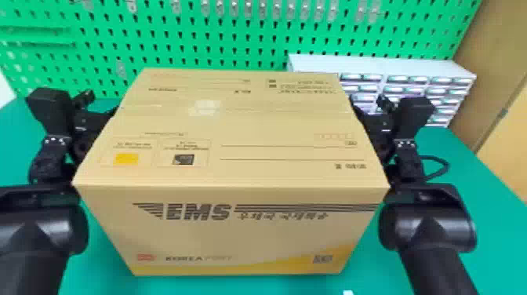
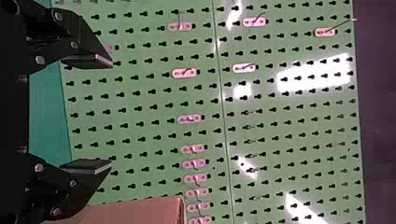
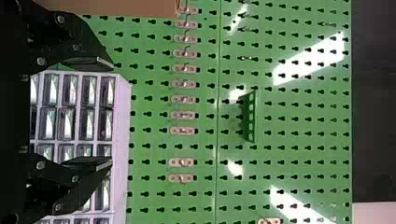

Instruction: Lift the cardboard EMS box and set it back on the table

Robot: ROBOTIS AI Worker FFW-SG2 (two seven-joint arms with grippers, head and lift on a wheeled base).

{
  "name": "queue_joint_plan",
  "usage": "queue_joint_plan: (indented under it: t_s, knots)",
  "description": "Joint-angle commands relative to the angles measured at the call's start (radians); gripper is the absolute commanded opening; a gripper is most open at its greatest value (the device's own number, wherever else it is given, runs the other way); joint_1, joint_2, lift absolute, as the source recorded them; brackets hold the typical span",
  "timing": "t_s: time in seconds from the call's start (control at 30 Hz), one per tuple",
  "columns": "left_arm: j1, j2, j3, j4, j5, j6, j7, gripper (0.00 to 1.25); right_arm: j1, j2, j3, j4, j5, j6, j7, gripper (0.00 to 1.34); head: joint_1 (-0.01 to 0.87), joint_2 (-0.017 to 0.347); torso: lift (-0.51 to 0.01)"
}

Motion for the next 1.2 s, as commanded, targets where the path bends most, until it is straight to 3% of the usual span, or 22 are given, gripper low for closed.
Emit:
queue_joint_plan:
  t_s: [0.0, 1.17]
  knots:
    - [-0.002, 0.000, 0.000, -0.001, 0.000, 0.000, 0.000, 0.76, 0.000, 0.000, 0.000, -0.001, 0.000, 0.003, 0.000, 0.80, 0.678, -0.015, -0.090]
    - [-0.004, 0.000, 0.005, -0.001, 0.009, 0.000, 0.003, 0.76, -0.005, 0.000, 0.000, -0.001, 0.002, 0.007, 0.000, 0.80, 0.678, -0.015, -0.090]
